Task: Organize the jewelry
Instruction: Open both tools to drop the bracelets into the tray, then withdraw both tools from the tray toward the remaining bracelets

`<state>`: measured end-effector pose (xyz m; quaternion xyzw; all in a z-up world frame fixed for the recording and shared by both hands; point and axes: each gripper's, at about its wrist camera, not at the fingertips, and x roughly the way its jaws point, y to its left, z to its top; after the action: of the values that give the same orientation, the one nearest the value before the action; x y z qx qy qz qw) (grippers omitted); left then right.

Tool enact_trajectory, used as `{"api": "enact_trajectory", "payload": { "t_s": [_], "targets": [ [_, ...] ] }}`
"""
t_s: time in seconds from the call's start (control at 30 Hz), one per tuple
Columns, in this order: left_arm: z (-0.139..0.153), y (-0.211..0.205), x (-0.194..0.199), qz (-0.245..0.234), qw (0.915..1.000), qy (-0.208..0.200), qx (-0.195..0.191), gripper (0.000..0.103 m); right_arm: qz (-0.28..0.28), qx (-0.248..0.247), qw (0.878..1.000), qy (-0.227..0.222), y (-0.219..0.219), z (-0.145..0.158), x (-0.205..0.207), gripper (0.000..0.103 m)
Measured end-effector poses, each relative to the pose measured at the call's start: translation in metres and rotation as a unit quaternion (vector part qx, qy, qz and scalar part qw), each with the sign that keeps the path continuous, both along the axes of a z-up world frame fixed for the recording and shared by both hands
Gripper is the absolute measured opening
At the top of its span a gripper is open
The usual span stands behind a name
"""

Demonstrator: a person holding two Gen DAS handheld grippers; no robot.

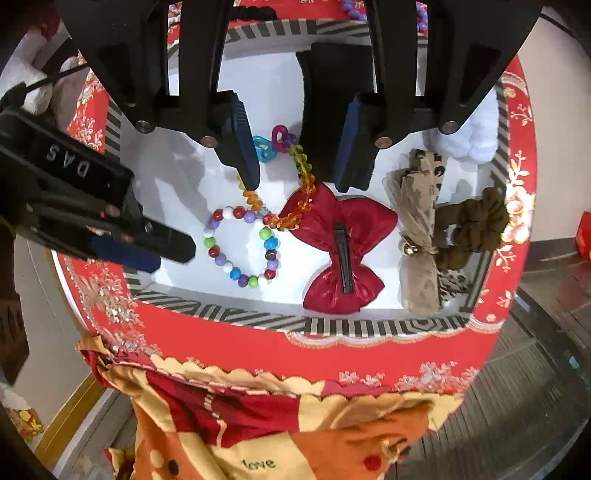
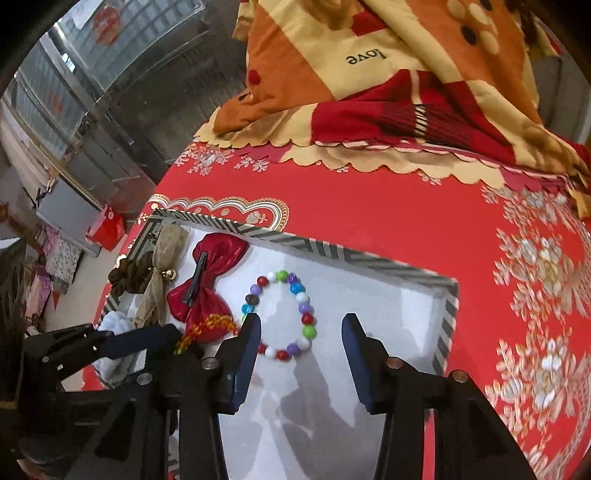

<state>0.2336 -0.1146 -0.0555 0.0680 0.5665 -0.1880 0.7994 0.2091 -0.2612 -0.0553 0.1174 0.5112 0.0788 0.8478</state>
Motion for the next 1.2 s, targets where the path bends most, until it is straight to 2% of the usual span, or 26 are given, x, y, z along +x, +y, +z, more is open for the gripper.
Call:
{"api": "enact_trajectory", "payload": {
  "t_s": [0.57, 1.2],
  "targets": [
    [0.028, 0.021, -0.052, 0.032, 0.9984, -0.042, 0.017, 0.042, -0.038, 0.023, 0.999, -0.026, 0.004, 0.036, -0.091, 0.044],
    [0.035, 0.032, -0.142, 0.048, 0.9975, -0.046, 0.023, 0.042, -0.046, 0.013, 0.999, -0.012, 0.011, 0.034, -0.197, 0.044]
  ]
}}
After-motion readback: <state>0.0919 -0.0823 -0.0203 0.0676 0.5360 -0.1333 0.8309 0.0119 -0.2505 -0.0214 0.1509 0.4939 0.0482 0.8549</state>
